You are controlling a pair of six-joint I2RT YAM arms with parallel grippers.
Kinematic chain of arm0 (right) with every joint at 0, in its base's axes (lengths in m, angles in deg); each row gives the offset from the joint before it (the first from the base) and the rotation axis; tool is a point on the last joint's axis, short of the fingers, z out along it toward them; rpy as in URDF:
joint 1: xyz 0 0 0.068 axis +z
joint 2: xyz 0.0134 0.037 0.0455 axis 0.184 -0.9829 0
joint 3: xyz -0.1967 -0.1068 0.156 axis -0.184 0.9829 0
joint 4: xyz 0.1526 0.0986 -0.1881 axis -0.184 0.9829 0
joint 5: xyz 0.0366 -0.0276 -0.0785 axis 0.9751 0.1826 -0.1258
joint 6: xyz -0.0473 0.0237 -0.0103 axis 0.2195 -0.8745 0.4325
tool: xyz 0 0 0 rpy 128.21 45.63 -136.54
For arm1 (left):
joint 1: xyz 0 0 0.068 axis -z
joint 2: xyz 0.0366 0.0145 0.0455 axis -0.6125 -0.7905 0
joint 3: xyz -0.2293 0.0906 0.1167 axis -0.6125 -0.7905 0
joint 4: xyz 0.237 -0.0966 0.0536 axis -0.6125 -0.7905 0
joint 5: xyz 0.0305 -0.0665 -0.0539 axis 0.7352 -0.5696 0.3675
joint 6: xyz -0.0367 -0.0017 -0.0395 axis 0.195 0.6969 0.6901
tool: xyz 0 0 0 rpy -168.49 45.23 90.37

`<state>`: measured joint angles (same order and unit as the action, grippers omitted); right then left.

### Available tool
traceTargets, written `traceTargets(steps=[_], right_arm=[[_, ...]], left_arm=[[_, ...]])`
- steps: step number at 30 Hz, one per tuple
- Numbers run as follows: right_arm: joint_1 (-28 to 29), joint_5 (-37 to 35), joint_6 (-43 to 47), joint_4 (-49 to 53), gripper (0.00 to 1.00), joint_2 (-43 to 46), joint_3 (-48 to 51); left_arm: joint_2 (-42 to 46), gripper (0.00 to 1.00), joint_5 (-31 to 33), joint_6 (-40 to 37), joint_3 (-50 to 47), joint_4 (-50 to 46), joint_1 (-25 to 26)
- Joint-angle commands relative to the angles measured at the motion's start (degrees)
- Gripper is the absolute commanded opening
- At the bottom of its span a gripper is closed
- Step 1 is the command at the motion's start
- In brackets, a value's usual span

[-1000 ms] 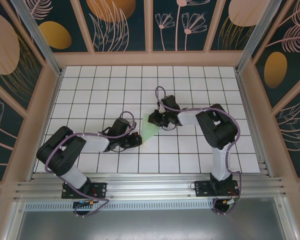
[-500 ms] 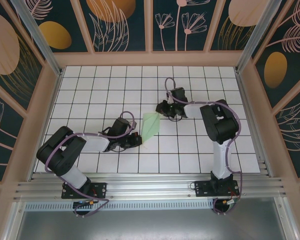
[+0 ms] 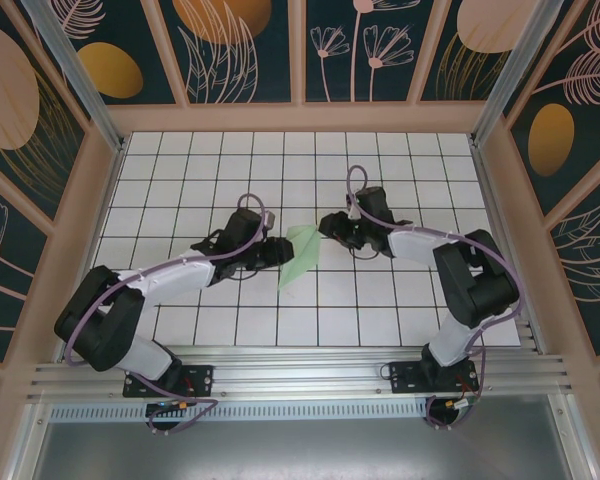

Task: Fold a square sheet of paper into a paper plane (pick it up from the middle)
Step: Fourth fold the wing at the center of the table, then turn over the paper at the center of the table.

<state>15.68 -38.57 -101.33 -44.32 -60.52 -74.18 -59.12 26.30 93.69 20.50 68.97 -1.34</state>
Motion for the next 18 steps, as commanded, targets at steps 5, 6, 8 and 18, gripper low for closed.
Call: traceTargets(steps=[5,6,8,18], right_arm=[[3.9,-0.7,-6.0,-2.5,0.45,2.3,5.5],[4.4,-0.9,-6.8,-2.3,0.45,2.0,5.4],[4.7,-1.7,-7.9,-1.6,0.45,1.4,5.1],[7.7,-3.0,-11.8,-1.2,0.44,-1.3,5.0]], left_arm=[[-4.9,0.41,9.7,-4.2,4.8,-9.2,-0.1],[-5.9,0.41,9.7,-4.1,4.9,-9.0,-0.1],[-7.5,0.41,9.7,-4.1,4.9,-8.5,-0.1],[-11.0,0.4,6.3,-5.1,4.4,-5.8,-0.1]])
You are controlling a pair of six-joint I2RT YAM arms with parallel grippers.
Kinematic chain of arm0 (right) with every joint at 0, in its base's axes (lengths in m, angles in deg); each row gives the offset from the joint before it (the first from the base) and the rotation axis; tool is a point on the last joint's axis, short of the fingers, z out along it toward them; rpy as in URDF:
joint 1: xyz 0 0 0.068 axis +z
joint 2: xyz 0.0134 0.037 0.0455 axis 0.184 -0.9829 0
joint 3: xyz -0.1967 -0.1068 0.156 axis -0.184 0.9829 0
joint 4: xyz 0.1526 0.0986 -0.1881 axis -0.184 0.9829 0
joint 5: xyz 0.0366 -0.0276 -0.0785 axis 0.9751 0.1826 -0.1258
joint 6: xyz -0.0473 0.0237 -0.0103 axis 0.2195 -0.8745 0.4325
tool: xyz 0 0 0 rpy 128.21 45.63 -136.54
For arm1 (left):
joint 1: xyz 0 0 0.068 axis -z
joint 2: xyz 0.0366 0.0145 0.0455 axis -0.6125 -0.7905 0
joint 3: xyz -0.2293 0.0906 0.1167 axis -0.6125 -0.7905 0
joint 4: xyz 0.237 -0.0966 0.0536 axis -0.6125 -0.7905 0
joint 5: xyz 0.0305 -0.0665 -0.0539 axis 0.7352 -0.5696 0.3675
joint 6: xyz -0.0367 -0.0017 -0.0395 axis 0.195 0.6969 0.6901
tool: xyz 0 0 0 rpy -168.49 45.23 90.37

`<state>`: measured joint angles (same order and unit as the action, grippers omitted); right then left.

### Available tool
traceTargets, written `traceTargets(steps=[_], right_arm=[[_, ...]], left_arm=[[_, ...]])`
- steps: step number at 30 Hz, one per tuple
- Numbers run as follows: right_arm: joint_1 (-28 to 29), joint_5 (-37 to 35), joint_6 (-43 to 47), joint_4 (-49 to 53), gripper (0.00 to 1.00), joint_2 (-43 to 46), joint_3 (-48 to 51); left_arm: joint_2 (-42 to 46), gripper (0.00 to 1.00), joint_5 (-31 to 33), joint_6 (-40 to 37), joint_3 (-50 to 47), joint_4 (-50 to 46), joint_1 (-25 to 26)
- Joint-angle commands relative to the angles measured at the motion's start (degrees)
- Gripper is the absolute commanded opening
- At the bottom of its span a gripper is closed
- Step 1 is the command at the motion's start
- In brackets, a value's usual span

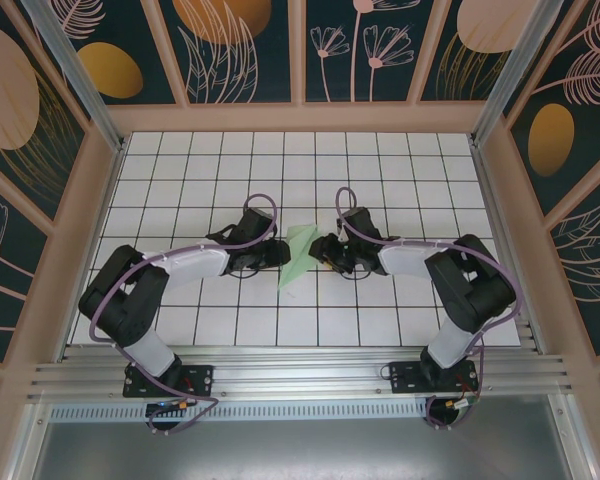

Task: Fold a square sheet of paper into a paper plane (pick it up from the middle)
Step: Turn over the paper at the center of the table.

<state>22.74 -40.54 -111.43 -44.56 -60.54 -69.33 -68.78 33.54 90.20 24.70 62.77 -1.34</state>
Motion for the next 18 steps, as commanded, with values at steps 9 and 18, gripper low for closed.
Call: traceTargets(steps=[9,18], right_arm=[[1.2,-2.0,-2.6,0.2,0.43,-2.6,-0.3],[1.6,0.1,-3.1,-2.8,0.41,-4.0,-0.8]], left_arm=[[-2.9,0.35,-3.3,-1.9,0.5,1.2,0.0],[-6.3,0.33,-4.3,-1.9,0.3,1.6,-0.1]])
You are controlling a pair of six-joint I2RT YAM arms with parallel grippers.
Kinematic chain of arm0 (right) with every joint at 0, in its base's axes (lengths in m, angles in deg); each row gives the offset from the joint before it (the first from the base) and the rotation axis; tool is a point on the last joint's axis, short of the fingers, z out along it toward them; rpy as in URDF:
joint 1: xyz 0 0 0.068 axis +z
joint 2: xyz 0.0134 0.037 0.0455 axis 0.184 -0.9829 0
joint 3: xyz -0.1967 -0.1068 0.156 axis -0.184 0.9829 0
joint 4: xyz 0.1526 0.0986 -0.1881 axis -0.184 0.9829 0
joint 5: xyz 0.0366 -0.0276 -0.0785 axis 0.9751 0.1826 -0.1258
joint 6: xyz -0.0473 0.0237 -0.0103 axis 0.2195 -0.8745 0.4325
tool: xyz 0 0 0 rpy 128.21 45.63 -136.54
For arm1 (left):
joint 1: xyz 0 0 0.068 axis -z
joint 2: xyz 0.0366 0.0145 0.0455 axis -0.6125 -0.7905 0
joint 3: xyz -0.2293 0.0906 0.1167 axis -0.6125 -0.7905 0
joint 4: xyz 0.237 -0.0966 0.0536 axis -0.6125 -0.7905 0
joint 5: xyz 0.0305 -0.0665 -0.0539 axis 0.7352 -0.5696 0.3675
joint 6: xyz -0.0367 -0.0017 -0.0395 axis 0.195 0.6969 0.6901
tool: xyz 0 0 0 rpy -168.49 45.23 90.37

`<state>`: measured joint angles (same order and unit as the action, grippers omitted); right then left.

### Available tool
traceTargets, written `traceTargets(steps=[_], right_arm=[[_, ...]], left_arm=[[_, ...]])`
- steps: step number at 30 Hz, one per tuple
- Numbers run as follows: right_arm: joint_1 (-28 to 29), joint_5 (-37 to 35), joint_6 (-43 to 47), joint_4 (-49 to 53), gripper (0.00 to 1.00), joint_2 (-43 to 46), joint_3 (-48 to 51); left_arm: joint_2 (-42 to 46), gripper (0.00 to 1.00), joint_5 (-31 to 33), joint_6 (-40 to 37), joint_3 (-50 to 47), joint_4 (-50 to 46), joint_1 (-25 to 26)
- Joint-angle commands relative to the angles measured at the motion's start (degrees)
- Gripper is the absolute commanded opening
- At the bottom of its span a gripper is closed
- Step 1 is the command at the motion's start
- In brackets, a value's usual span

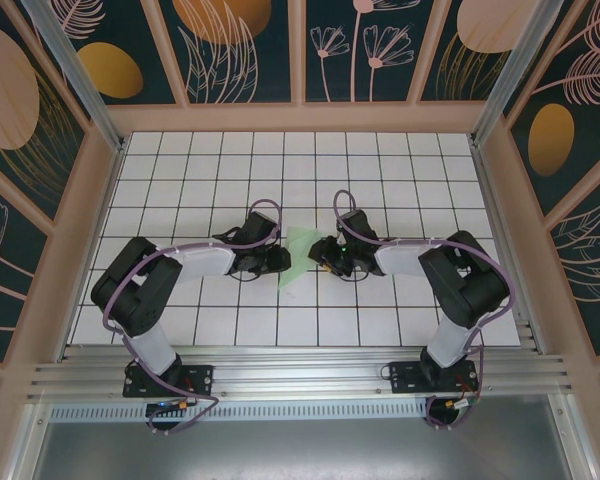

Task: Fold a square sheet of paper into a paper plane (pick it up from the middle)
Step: Turn over the paper at the center of the table.

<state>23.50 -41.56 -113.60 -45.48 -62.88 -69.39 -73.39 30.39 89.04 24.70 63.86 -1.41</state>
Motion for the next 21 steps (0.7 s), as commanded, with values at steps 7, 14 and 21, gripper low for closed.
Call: traceTargets(steps=[7,14,21], right_arm=[[1.0,2.0,-1.5,-3.7,0.4,-2.3,-1.3],[1.0,3.1,-2.6,-8.5,0.42,-2.0,-0.5],[1.0,3.5,-3.8,-11.8,0.45,-2.6,-0.1]], left_arm=[[-1.9,0.3,-2.0,-0.5,-0.3,1.2,0.0],[-1.7,0.28,-2.6,-0.1,-1.2,1.9,0.0],[-1.0,0.27,-3.6,1.6,-1.9,3.2,0.0]])
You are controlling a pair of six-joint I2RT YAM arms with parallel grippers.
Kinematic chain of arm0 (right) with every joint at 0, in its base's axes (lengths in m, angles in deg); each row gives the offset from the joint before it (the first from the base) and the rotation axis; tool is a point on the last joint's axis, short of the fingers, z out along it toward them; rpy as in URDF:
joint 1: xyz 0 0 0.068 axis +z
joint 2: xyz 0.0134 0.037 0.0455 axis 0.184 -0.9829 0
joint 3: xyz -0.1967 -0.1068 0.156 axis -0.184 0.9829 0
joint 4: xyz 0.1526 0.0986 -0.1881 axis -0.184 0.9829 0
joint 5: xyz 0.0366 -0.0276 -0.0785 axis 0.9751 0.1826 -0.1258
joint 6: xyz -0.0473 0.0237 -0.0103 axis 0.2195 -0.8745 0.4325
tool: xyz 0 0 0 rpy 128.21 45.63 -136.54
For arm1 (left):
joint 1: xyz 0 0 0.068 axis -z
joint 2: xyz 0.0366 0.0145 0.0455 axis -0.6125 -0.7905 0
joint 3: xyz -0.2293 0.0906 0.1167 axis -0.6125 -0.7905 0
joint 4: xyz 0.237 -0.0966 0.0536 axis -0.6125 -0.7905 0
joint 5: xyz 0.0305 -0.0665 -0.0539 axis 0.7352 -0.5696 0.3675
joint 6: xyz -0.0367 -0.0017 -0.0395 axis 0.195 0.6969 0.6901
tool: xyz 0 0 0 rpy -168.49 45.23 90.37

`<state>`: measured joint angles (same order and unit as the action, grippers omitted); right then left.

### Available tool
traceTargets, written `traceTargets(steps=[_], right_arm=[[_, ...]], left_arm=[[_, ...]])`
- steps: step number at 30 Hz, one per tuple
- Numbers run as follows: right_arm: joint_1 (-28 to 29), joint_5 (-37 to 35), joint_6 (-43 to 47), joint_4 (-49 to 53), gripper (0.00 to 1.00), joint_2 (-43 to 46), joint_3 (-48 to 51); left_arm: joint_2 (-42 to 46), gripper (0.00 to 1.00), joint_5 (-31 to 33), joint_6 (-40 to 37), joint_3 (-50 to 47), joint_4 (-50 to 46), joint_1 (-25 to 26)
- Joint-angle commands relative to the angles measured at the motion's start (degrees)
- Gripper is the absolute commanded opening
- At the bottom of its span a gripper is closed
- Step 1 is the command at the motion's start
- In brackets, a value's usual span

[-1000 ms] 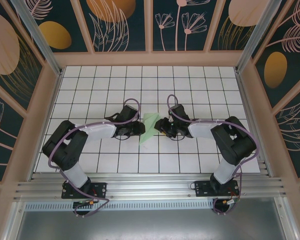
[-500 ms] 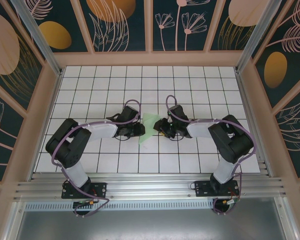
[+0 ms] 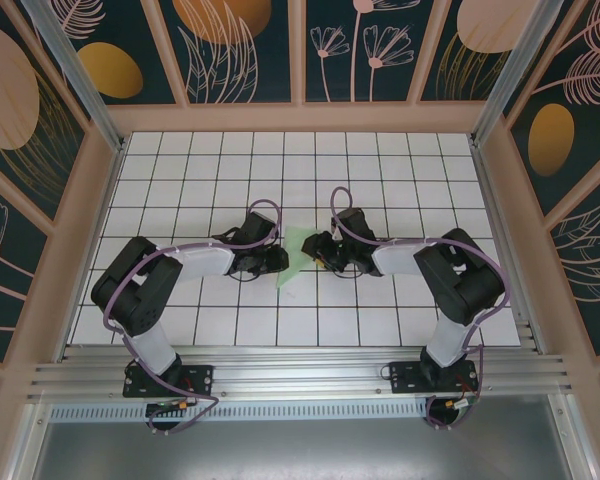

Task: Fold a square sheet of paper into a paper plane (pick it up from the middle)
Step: Turn over the paper at the center of the table.

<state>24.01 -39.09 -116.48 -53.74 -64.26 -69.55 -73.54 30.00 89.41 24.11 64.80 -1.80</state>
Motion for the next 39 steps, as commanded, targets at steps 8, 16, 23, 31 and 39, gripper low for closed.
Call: traceTargets(steps=[8,16,23,31,39], right_arm=[[0.6,2.1,-1.4,-6.4,0.46,-2.4,1.3],[1.3,3.6,0.3,-9.7,0.41,-3.9,0.8],[1.5,4.1,1.8,-10.0,0.4,-5.9,-0.3],[1.8,4.7,5.5,-9.4,0.39,-7.1,-1.3],[1.9,4.2,6.7,-9.1,0.31,-8.1,-1.9]], left_arm=[[-0.2,0.27,-4.0,3.2,-1.4,3.5,0.4],[0.7,0.27,-5.8,4.9,-2.4,5.7,0.3],[0.8,0.27,-6.3,5.3,-2.6,6.5,0.4],[1.3,0.27,-6.1,5.2,-3.2,6.4,0.4],[1.3,0.27,-5.8,5.5,-3.9,6.9,0.3]])
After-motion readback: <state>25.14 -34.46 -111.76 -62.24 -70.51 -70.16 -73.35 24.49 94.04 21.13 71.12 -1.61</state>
